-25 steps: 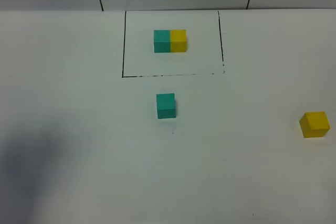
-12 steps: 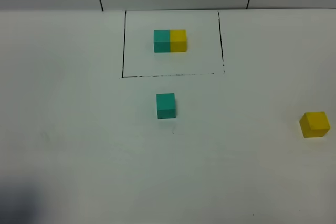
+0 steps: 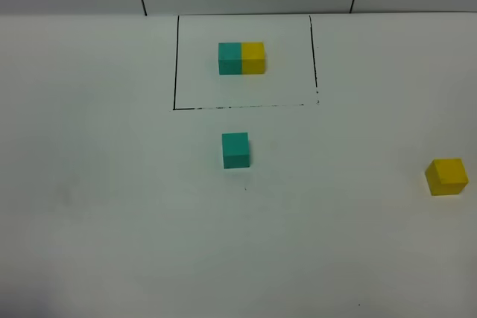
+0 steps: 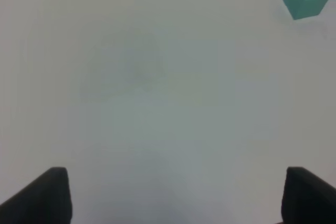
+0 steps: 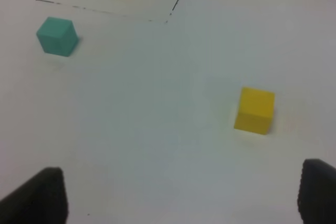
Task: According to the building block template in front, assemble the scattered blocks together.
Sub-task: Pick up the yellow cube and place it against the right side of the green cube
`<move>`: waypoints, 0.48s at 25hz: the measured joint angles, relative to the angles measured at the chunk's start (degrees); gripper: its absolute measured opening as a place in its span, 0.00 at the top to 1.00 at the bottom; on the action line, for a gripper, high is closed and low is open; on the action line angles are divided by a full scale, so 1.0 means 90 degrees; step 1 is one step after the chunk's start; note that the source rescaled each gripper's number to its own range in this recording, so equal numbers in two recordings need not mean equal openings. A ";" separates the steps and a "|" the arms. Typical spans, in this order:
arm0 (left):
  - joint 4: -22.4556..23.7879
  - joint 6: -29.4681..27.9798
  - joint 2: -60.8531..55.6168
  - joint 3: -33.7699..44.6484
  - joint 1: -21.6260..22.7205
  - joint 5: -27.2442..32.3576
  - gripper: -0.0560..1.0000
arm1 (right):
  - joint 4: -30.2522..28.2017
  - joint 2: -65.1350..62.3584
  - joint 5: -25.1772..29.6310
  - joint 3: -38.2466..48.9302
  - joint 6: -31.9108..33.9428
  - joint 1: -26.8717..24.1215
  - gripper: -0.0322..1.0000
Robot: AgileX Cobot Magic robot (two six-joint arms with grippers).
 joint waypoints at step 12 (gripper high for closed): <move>-0.0415 0.0651 -0.0783 0.0335 0.0000 -0.0268 0.03 | 0.0060 0.0000 0.0000 0.0000 0.0000 0.0000 0.21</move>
